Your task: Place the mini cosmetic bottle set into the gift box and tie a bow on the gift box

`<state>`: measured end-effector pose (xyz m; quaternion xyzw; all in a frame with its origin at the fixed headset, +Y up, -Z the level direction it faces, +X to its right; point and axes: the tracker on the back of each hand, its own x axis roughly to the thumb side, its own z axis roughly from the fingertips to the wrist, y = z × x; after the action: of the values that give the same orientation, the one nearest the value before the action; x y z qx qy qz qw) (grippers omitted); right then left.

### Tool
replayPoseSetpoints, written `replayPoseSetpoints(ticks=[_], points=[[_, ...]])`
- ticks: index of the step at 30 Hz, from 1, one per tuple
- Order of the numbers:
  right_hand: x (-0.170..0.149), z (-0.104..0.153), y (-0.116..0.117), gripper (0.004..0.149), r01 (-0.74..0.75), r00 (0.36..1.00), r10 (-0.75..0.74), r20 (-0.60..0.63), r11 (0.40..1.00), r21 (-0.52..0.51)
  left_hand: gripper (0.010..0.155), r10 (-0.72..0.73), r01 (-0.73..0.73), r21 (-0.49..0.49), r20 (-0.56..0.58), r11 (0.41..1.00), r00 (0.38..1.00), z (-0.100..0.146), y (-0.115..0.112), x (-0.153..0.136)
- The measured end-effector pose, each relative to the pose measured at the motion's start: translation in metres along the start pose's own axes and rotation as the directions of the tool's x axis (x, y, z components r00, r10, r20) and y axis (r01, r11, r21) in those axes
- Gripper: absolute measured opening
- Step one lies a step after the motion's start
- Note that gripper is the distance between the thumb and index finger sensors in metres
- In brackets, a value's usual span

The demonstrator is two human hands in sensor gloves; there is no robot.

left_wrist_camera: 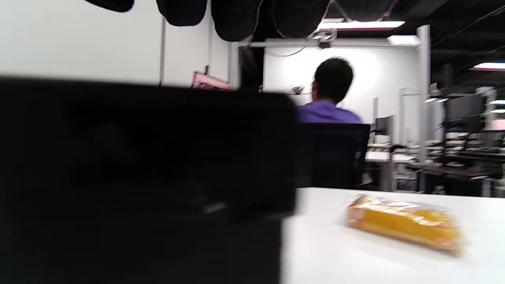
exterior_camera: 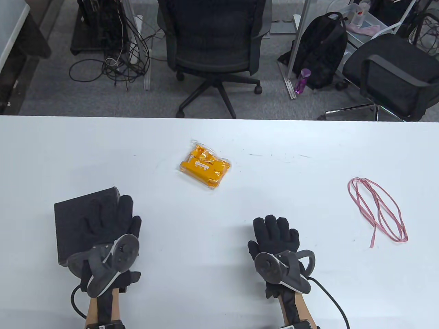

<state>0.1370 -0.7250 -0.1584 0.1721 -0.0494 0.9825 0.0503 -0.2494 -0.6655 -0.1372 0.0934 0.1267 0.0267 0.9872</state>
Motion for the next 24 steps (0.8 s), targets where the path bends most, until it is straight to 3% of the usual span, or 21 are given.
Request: replayPoseSetpoints(ticks=[4,9,16,24], points=[[-0.002,-0.001,0.004,0.066,0.005,1.000,-0.005,-0.005,1.000,0.019,0.068,0.088,-0.102,-0.102,-0.134,0.989,0.987,-0.006,-0.012,-0.035],[-0.001,-0.001,0.004,0.066,0.011,1.000,-0.011,-0.008,1.000,0.029,0.070,0.100,-0.152,-0.229,-0.222,0.962,0.970,-0.009,-0.026,-0.054],[-0.003,0.000,0.004,0.066,0.018,1.000,-0.017,-0.020,0.999,0.039,0.069,0.103,-0.157,-0.244,-0.221,0.957,0.970,-0.010,-0.028,-0.051],[-0.005,-0.001,0.005,0.066,0.018,0.999,-0.017,-0.032,0.999,0.044,0.070,0.101,-0.133,-0.273,-0.130,0.953,0.986,-0.008,-0.029,-0.015]])
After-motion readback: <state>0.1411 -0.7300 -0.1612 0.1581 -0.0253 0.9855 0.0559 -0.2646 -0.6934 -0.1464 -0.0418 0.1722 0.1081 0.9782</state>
